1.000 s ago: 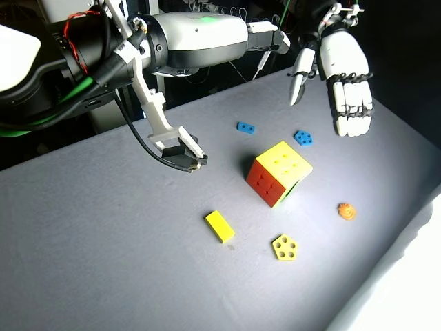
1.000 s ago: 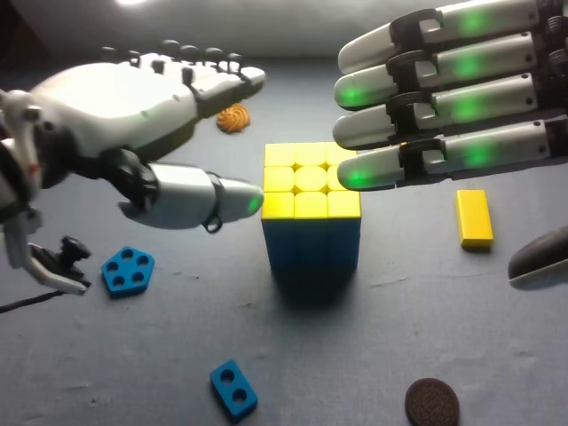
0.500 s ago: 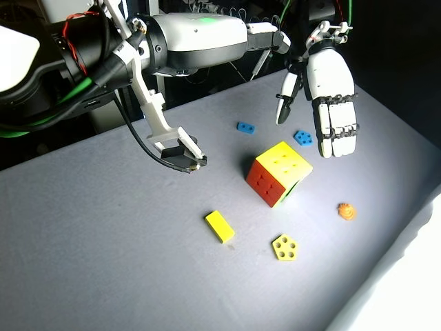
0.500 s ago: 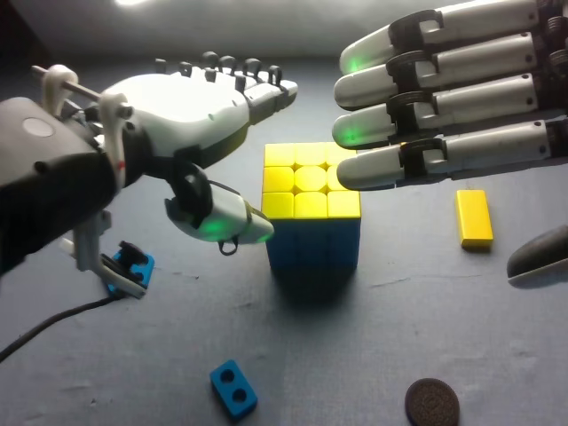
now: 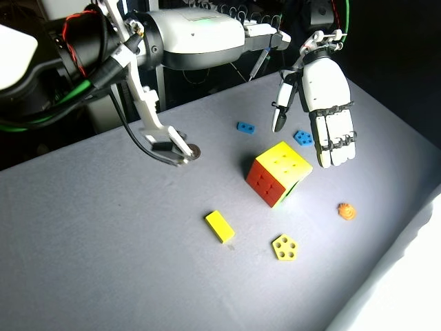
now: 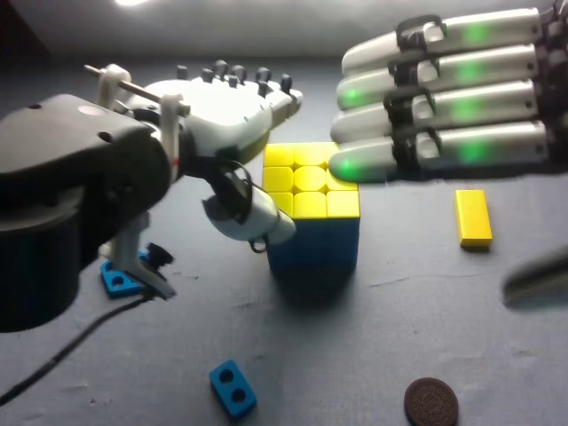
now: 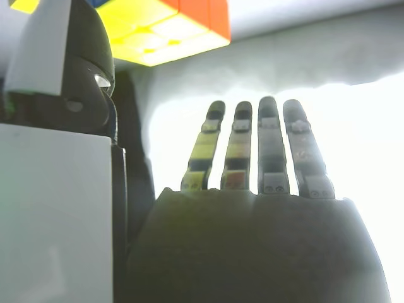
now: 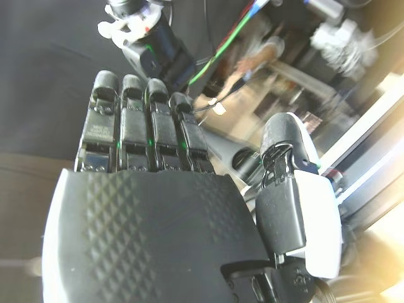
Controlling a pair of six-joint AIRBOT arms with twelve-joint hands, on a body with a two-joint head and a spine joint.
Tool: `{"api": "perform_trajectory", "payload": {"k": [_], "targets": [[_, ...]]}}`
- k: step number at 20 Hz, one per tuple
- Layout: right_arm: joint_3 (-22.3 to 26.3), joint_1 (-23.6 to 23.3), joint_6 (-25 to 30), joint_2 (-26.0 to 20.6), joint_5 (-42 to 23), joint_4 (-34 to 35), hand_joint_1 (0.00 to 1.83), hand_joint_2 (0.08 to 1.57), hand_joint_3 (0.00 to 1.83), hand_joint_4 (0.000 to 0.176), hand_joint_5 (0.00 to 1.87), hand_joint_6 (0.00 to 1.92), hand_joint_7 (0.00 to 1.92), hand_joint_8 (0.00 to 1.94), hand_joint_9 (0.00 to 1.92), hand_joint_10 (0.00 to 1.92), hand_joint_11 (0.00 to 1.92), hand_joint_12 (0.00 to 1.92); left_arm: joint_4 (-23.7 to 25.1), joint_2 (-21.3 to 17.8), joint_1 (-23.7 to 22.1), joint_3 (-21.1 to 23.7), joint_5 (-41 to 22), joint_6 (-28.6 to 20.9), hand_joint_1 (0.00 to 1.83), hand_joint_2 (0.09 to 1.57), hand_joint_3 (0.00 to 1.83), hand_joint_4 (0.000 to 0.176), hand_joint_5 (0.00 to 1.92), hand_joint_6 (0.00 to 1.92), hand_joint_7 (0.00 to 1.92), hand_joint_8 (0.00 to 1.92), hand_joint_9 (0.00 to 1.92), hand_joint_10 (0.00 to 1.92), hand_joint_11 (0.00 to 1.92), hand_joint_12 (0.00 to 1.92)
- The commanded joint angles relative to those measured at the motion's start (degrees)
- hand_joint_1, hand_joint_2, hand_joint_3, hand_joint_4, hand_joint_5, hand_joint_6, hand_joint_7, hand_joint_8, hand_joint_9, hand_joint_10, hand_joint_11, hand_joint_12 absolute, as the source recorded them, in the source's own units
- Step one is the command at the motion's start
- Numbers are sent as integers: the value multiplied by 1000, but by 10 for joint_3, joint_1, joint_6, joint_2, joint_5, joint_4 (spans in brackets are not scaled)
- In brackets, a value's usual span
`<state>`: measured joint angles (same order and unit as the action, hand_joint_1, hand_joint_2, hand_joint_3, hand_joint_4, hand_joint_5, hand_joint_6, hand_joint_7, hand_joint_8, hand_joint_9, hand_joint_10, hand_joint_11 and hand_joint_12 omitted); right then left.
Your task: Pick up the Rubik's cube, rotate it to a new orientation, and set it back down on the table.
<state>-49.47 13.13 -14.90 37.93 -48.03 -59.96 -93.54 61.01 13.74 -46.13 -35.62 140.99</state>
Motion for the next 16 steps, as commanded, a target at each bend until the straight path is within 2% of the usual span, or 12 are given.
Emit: {"api": "perform_trajectory", "payload": {"k": [1, 3, 6, 7, 8, 9, 13, 15, 16], "targets": [[6, -5, -5, -7, 23, 67, 48, 1260, 0, 0, 50, 5, 96, 2, 88, 3, 0, 260, 26, 2, -7, -2, -15, 2, 783, 1039, 0, 0, 0, 0, 0, 0, 0, 0, 0, 0], [34, -5, -35, -21, 86, 116, 85, 1250, 0, 0, 64, 6, 117, 5, 115, 10, 0, 365, 20, 13, -7, -7, -20, 4, 805, 1024, 0, 0, 0, 0, 0, 0, 0, 0, 0, 0], [60, -12, -42, -35, 145, 154, 74, 1265, 3, 0, 55, 2, 103, 2, 109, 6, 0, 360, 5, 17, -6, -8, -25, 17, 780, 1024, 0, 0, 0, 0, 0, 0, 0, 0, 0, 0], [68, -16, -42, -39, 165, 162, 54, 1275, 3, 0, 28, 3, 73, 3, 66, 6, 0, 201, 3, 18, -5, -9, -25, 17, 816, 1011, 0, 0, 0, 0, 0, 0, 0, 0, 0, 0], [76, -23, -42, -43, 189, 170, 54, 1275, 3, 0, 28, 3, 73, 3, 66, 6, 0, 201, 3, 19, -3, -10, -27, 18, 816, 1011, 0, 0, 0, 0, 0, 0, 0, 0, 0, 0], [82, -27, -42, -46, 208, 178, 112, 1261, 0, 0, 54, 11, 111, 10, 77, 9, 0, 113, -1, 20, -2, -11, -28, 20, 930, 992, 0, 0, 0, 0, 0, 0, 0, 0, 0, 0], [102, -55, -41, -53, 277, 190, 116, 1260, 0, 0, 44, 3, 132, 6, 86, 7, 0, 81, -2, 27, 3, -19, -29, 22, 949, 983, 0, 0, 0, 0, 0, 0, 0, 0, 0, 0], [106, -56, -45, -56, 293, 191, 69, 1267, 2, 0, 48, 1, 121, 3, 98, 7, 0, 232, -1, 35, 6, -27, -27, 22, 874, 1003, 0, 0, 0, 0, 0, 0, 0, 0, 0, 0], [106, -57, -49, -57, 296, 191, 69, 1267, 2, 0, 48, 1, 121, 3, 98, 7, 0, 232, 0, 37, 7, -28, -27, 22, 874, 1003, 0, 0, 0, 0, 0, 0, 0, 0, 0, 0]]}}
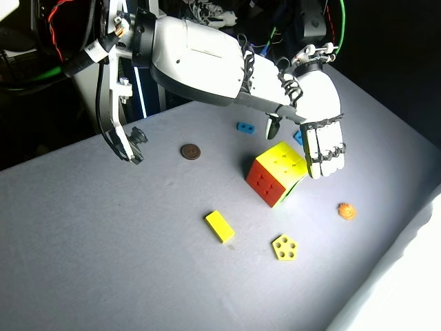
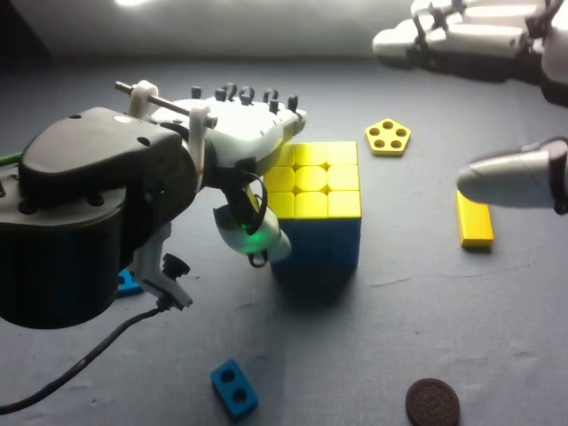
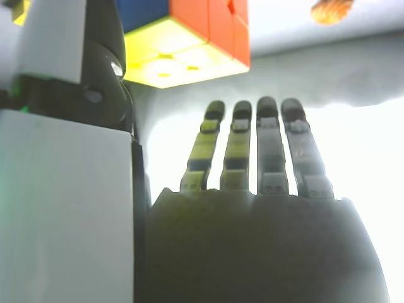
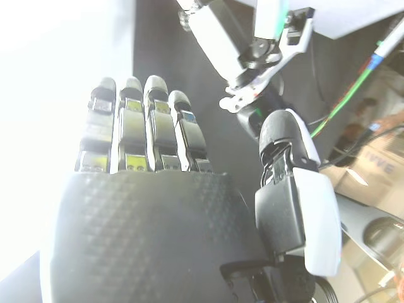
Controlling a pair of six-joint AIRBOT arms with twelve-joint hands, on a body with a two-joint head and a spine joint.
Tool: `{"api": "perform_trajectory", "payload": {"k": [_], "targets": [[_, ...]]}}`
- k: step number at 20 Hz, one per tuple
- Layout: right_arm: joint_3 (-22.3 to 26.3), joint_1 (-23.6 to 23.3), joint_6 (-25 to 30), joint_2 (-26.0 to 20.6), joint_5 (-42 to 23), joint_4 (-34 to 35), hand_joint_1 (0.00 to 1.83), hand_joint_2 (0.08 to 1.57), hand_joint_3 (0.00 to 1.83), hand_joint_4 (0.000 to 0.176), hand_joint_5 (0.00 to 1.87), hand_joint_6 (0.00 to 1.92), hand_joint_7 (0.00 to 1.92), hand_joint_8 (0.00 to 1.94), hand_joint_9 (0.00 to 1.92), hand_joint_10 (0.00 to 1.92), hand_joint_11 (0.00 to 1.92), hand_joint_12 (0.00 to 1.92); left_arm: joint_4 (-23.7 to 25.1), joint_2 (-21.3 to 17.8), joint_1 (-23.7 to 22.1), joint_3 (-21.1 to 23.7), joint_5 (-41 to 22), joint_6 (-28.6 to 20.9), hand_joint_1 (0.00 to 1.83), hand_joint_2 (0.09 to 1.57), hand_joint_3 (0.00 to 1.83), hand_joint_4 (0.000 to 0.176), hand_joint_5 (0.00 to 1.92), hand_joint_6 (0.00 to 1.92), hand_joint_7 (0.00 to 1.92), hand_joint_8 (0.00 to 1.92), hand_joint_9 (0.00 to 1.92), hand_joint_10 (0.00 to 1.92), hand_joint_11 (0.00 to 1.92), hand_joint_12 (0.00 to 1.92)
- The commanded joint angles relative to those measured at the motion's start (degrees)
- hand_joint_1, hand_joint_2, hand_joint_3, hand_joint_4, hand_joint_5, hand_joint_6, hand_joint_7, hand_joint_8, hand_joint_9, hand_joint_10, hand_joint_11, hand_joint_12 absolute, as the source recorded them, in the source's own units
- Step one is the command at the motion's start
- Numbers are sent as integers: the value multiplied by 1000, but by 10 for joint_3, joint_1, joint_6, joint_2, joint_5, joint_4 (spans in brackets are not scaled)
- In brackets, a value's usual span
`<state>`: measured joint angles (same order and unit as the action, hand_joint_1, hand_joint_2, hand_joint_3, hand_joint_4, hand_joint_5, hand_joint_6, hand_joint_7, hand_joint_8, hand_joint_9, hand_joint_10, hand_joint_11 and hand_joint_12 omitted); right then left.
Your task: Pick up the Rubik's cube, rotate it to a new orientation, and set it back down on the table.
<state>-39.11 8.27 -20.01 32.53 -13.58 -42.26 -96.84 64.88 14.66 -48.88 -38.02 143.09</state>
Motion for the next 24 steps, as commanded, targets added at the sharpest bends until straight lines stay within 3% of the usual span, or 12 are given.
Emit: {"api": "perform_trajectory", "payload": {"k": [1, 3, 5, 9, 15, 17, 18, 21, 24], "targets": [[2, -9, -6, -4, -44, 14, 97, 1266, 0, 0, 54, 5, 108, 3, 90, 3, 0, 304, 33, -2, -1, -2, -3, 1, 915, 989, 0, 0, 0, 0, 0, 0, 0, 0, 0, 0], [2, -12, -7, -6, -42, 14, 65, 1270, 2, 0, 54, 2, 111, 2, 81, 2, 0, 239, 35, 0, 2, -6, -3, 1, 869, 1003, 0, 0, 0, 0, 0, 0, 0, 0, 0, 0], [3, -12, -7, -6, -43, 20, 82, 1274, 2, 0, 63, 4, 110, 4, 89, 4, 0, 348, 37, 8, 2, -15, -3, 1, 813, 999, 0, 0, 0, 0, 0, 0, 0, 0, 0, 0], [5, -11, -7, -6, -49, 31, 77, 1268, 0, 0, 61, 6, 106, 5, 97, 6, 0, 324, 37, 17, 4, -27, -4, 1, 814, 1006, 1, 0, 0, 0, 0, 0, 0, 0, 0, 0], [5, -11, -12, -6, -56, 45, 85, 1268, 1, 0, 75, 5, 125, 4, 112, 6, 0, 506, 37, 30, 8, -43, -4, 1, 843, 997, 0, 0, 0, 0, 0, 0, 0, 0, 0, 0], [9, -8, -96, -6, -57, 119, 74, 1270, 1, 0, 74, 4, 129, 3, 118, 7, 0, 537, 37, 31, 10, -45, -4, 1, 843, 1000, 0, 0, 0, 0, 0, 0, 0, 0, 0, 0], [10, -5, -111, -6, -59, 140, 54, 1281, 1, 0, 33, 12, 92, 10, 83, 9, 0, 377, 37, 33, 10, -46, -4, 1, 827, 1003, 0, 0, 0, 0, 0, 0, 0, 0, 0, 0], [5, 28, -119, -7, -50, 208, 48, 1278, 0, 0, 59, 18, 108, 6, 89, 10, 0, 323, 37, 47, 13, -56, -4, 1, 827, 1004, 0, 0, 0, 0, 0, 0, 0, 0, 0, 0], [-7, 37, -119, -4, -74, 219, 55, 1276, 0, 0, 65, 14, 120, 5, 98, 10, 0, 359, 37, 52, 15, -61, 1, 0, 847, 1002, 0, 0, 0, 0, 0, 0, 0, 0, 0, 0]]}}
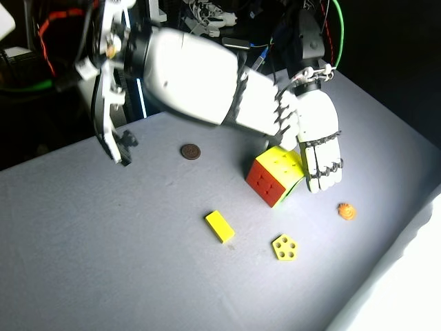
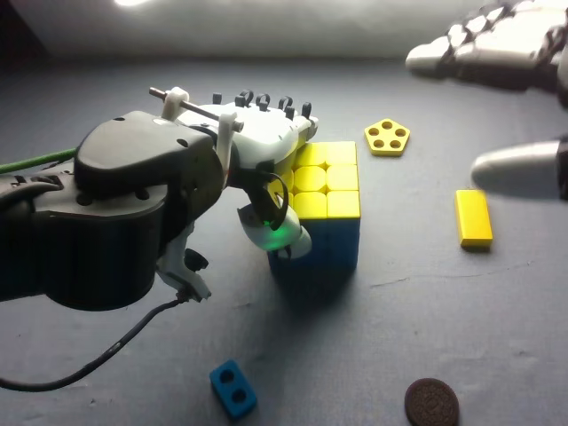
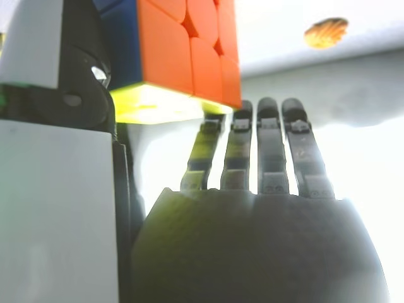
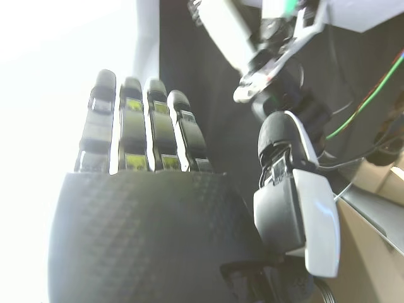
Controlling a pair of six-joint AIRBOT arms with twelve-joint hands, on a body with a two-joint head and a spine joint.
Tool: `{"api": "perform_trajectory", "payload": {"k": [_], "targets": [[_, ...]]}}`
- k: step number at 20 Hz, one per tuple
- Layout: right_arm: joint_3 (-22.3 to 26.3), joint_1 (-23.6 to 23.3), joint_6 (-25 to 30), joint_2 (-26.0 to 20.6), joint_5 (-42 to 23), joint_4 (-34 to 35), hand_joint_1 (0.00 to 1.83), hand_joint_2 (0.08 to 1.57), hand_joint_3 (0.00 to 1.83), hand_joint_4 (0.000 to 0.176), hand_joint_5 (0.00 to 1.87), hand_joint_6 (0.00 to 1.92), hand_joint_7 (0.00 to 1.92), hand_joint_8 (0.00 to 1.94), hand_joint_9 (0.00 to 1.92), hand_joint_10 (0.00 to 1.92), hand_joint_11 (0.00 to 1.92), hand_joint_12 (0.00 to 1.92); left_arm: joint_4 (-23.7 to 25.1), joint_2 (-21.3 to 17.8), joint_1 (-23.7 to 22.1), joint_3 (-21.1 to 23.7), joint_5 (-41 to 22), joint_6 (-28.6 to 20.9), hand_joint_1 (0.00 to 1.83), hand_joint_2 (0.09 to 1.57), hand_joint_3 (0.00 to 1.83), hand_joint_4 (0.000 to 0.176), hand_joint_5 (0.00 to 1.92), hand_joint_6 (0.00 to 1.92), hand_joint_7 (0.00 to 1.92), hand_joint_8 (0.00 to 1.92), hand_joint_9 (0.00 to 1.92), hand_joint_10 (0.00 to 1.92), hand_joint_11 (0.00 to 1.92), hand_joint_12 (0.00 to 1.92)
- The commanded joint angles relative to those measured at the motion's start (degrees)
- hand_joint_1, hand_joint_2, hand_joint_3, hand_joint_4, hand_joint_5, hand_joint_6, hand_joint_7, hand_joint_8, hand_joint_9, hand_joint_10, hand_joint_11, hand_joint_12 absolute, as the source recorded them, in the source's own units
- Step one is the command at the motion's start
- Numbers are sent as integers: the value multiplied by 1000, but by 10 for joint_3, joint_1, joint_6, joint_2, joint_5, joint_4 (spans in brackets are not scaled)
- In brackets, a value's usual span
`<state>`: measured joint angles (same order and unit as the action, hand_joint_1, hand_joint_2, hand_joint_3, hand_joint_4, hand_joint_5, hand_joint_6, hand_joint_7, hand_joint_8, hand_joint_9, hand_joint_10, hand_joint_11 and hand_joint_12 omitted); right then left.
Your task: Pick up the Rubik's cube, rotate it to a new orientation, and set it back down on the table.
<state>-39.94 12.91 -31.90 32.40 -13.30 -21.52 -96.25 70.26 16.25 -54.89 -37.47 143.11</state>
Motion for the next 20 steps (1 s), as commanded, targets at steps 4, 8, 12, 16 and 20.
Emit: {"api": "perform_trajectory", "payload": {"k": [4, 8, 12, 16, 20], "targets": [[-3, -9, -75, 0, -81, 94, 81, 1275, 0, 0, 52, 6, 112, 2, 92, 6, 0, 389, 31, 7, 1, -9, -4, -5, 832, 1008, 1, 0, 0, 0, 0, 0, 0, 0, 0, 0], [-4, -8, -197, 3, -104, 209, 36, 1286, 2, 0, 18, 1, 61, 3, 46, 2, 0, 102, 31, 12, 7, -12, -6, -10, 796, 1008, 0, 0, 0, 0, 0, 0, 0, 0, 0, 0], [-11, 9, -199, 9, -114, 215, 62, 1282, 1, 0, 34, 1, 84, 3, 68, 5, 0, 183, 31, 14, 12, -12, -7, -14, 802, 1014, 2, 0, 0, 0, 0, 0, 0, 0, 0, 0], [-21, 22, -202, 16, -137, 268, 68, 1291, 1, 0, 27, 2, 82, 0, 59, 4, 0, 86, 31, 16, 15, -14, -7, -19, 821, 988, 0, 0, 0, 0, 0, 0, 0, 0, 0, 0], [-21, 19, -203, 18, -146, 268, 79, 1287, 0, 0, 8, 5, 64, 1, 53, 0, 0, 166, 33, 16, 15, -16, -7, -19, 823, 991, 0, 0, 0, 0, 0, 0, 0, 0, 0, 0]]}}
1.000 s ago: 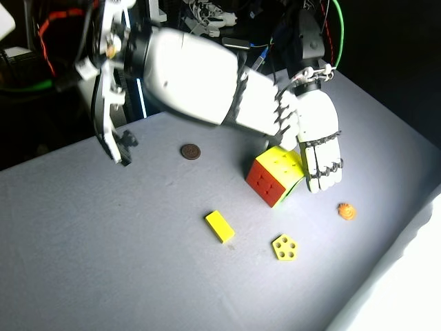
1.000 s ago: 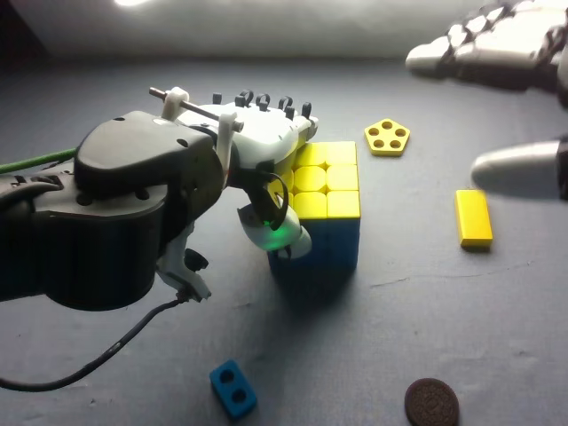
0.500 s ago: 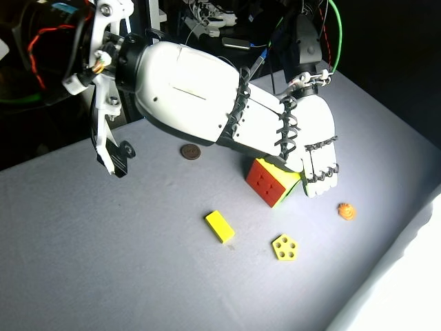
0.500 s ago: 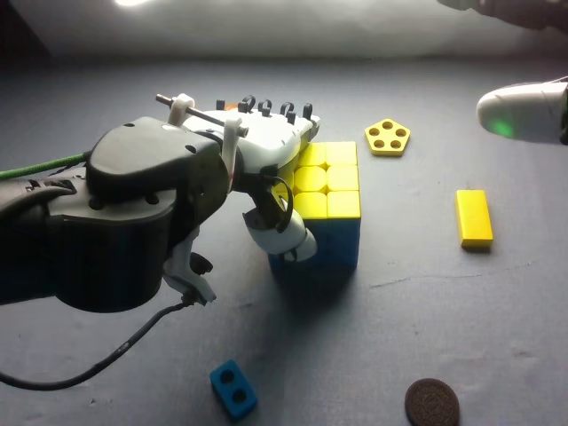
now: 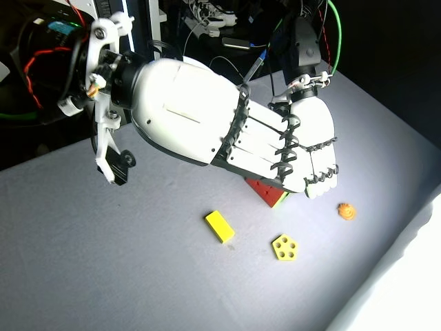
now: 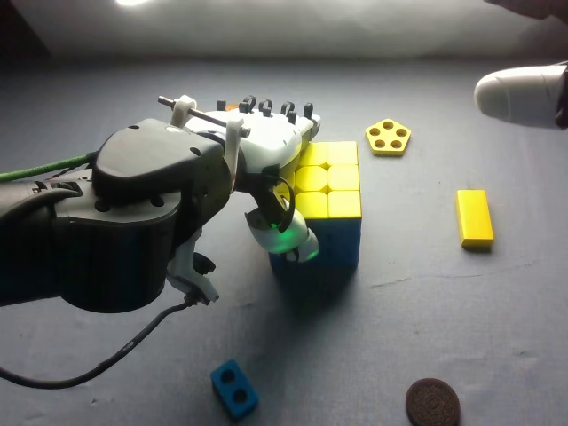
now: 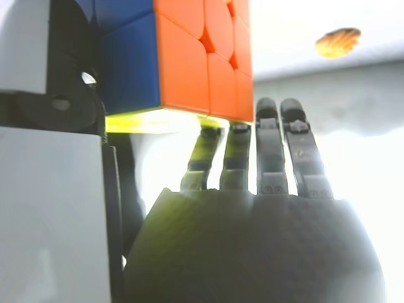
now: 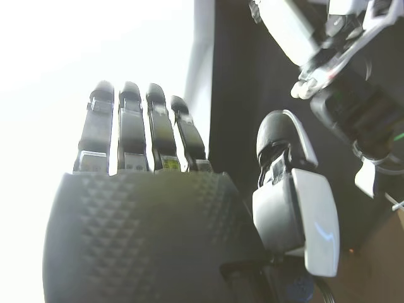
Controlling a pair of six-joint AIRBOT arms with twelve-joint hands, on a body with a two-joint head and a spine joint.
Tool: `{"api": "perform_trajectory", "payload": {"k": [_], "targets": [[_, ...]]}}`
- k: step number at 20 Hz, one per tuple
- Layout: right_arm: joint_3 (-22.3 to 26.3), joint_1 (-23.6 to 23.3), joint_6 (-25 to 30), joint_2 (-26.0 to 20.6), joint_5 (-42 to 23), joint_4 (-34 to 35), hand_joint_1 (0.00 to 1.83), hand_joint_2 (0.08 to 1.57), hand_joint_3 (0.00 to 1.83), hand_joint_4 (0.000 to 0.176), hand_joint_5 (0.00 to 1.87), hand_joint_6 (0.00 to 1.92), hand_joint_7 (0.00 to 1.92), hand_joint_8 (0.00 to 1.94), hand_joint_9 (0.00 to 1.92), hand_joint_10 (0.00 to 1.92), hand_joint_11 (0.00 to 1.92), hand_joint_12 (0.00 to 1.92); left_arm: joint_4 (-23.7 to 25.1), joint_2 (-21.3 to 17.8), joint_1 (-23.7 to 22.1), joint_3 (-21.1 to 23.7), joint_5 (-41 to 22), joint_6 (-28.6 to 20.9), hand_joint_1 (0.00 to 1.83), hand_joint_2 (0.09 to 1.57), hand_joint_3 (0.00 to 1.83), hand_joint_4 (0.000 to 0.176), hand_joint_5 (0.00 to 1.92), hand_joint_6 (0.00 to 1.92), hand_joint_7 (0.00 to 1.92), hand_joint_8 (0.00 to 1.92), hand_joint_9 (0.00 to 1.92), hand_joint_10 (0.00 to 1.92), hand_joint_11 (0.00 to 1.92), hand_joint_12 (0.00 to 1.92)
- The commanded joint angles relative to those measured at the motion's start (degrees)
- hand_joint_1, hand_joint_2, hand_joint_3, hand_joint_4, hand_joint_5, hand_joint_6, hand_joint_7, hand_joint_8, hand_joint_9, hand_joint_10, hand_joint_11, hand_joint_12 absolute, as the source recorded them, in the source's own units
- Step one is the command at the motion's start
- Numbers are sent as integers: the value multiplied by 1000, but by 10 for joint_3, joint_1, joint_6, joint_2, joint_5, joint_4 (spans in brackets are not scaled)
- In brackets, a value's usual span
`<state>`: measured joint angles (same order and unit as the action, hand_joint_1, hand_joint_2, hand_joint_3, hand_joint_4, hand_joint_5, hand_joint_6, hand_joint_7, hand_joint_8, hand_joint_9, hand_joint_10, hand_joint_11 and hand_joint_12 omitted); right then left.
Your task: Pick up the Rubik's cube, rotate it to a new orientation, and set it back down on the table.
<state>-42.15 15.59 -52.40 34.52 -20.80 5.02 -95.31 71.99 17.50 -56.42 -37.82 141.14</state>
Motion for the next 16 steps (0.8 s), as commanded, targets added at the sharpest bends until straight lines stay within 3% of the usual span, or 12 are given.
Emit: {"api": "perform_trajectory", "payload": {"k": [1, 3, 6, 7, 8, 9, 10, 11, 12, 13, 14, 16], "targets": [[1, -8, 3, -3, -71, 3, 93, 1287, 0, 0, 8, 5, 65, 1, 56, 1, 0, 163, 23, -1, 3, -1, -4, 0, 848, 988, 0, 0, 0, 0, 0, 0, 0, 0, 0, 0], [1, -8, 3, -3, -70, 3, 105, 1285, 0, 0, 18, 5, 77, 2, 59, 2, 0, 154, 23, -1, 3, -1, -5, -1, 798, 991, 0, 0, 0, 0, 0, 0, 0, 0, 0, 0], [1, -8, 2, -2, -70, 3, 63, 1295, 3, 0, 26, 6, 72, 4, 67, 4, 0, 166, 23, -1, 4, -1, -5, -1, 893, 957, 0, 0, 0, 0, 0, 0, 0, 0, 0, 0], [1, -7, 2, -2, -70, 3, 63, 1293, 2, 0, 33, 9, 79, 6, 73, 7, 0, 168, 23, -1, 5, -1, -5, -1, 901, 1015, 0, 0, 0, 0, 47, 15, 70, 1, 0, 194], [1, -7, 2, -2, -70, 3, 76, 1290, 0, 0, 44, 10, 91, 6, 78, 7, 0, 207, 23, -1, 5, -1, -5, -1, 940, 1050, 0, 0, 156, 25, 294, 59, 317, 75, 0, 589], [1, -7, 2, -2, -71, 3, 78, 1291, 0, 0, 39, 7, 85, 2, 73, 4, 0, 213, 23, -1, 6, -1, -5, -1, 990, 1070, 1, 0, 282, 44, 422, 118, 427, 159, 0, 878], [1, -6, 2, -2, -71, 3, 107, 1288, 0, 0, 58, 11, 103, 5, 86, 8, 0, 257, 23, -1, 7, -1, -5, -1, 1040, 1111, 2, 0, 403, 161, 370, 566, 368, 724, 30, 1214], [1, -4, 2, -2, -72, 3, 88, 1292, 2, 0, 49, 6, 93, 1, 81, 5, 0, 267, 23, -1, 7, 0, -5, -1, 1055, 1163, 9, 0, 334, 672, 317, 1020, 319, 1167, 119, 1483], [1, -3, 2, -2, -75, 3, 66, 1294, 1, 0, 41, 2, 83, 1, 82, 4, 0, 302, 23, -1, 7, 0, -5, -1, 921, 1332, 20, 0, 471, 1483, 222, 1426, 246, 1516, 133, 1709], [1, -3, 1, -2, -78, 3, 66, 1292, 0, 0, 39, 1, 81, 0, 84, 4, 0, 327, 23, -1, 7, 0, -5, -2, 973, 1412, 9, 0, 434, 1674, 418, 1776, 224, 1693, 151, 1826], [1, -3, -5, -2, -86, 3, 96, 1287, 0, 0, 52, 5, 96, 4, 97, 8, 0, 359, 23, -1, 6, 0, -5, -2, 992, 1423, 2, 8, 428, 1719, 482, 1818, 290, 1721, 236, 1845], [0, -2, -36, -2, -119, 3, 84, 1293, 2, 0, 40, 3, 88, 4, 95, 6, 0, 374, 23, -1, 5, 1, -5, -2, 992, 1432, 3, 8, 438, 1727, 472, 1878, 305, 1820, 272, 1918]]}}
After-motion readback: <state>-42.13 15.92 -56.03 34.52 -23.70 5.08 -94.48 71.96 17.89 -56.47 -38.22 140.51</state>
